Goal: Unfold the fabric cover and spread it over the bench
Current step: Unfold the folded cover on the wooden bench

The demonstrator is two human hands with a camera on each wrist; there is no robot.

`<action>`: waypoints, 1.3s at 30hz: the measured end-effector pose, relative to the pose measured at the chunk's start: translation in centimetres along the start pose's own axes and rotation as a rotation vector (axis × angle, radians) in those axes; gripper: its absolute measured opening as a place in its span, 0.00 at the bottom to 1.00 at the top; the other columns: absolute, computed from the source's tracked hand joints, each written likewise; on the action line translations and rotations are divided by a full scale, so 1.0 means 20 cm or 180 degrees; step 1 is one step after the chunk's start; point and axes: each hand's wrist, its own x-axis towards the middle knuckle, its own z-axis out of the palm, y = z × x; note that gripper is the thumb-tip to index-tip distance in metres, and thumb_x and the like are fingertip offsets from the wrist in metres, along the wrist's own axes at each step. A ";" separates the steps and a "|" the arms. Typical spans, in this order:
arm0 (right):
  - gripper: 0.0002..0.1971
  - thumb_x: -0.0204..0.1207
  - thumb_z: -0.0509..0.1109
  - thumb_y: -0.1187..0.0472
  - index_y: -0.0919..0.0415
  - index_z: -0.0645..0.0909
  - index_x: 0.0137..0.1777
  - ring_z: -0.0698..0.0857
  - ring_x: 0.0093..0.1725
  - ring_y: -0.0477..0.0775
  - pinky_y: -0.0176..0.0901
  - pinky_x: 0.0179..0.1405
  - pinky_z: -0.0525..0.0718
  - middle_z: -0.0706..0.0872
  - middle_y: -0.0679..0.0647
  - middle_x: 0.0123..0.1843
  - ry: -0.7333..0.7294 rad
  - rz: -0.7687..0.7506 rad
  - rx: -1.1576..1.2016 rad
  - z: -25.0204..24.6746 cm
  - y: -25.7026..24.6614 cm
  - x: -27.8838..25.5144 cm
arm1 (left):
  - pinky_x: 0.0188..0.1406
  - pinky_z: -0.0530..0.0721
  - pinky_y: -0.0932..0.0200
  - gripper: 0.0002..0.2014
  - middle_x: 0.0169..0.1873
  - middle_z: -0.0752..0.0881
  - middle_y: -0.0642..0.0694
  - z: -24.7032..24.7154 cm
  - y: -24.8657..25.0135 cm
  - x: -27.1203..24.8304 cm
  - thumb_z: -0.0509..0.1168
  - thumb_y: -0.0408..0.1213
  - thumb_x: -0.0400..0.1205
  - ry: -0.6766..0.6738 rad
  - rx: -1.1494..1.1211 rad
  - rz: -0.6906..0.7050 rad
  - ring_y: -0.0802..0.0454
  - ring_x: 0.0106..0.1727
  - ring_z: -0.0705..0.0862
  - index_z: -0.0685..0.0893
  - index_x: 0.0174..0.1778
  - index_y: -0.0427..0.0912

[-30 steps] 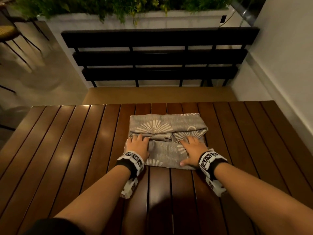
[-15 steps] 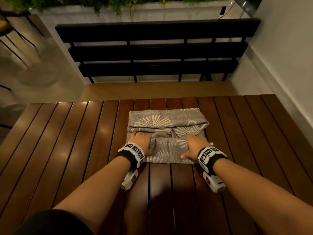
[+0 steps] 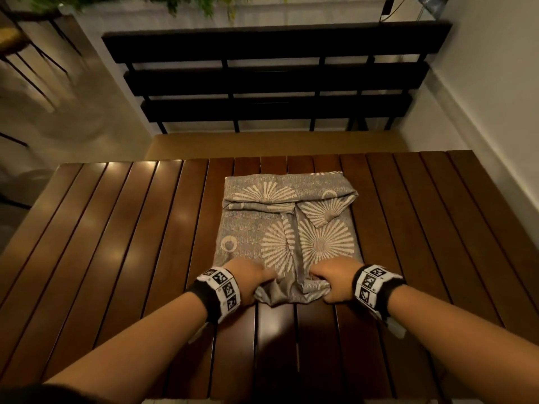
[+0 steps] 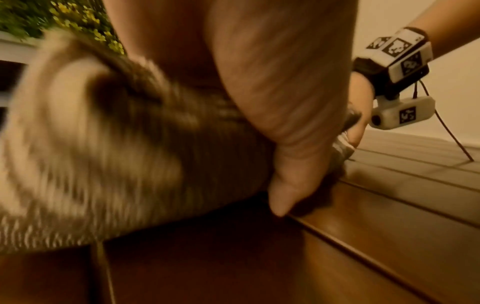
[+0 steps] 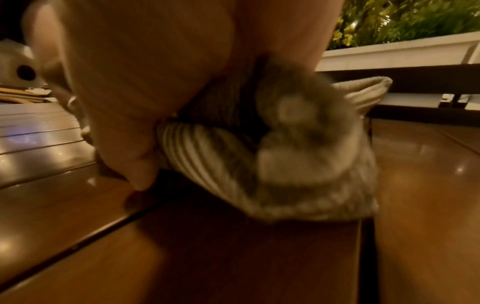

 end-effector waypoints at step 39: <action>0.29 0.80 0.63 0.45 0.51 0.63 0.78 0.81 0.61 0.66 0.52 0.52 0.81 0.73 0.61 0.73 0.1176 0.2520 0.2535 -0.47 0.51 0.26 | 0.63 0.79 0.46 0.30 0.73 0.74 0.39 -0.24 -0.54 0.32 0.65 0.53 0.81 0.2060 -0.4063 -0.2661 0.37 0.65 0.80 0.63 0.78 0.54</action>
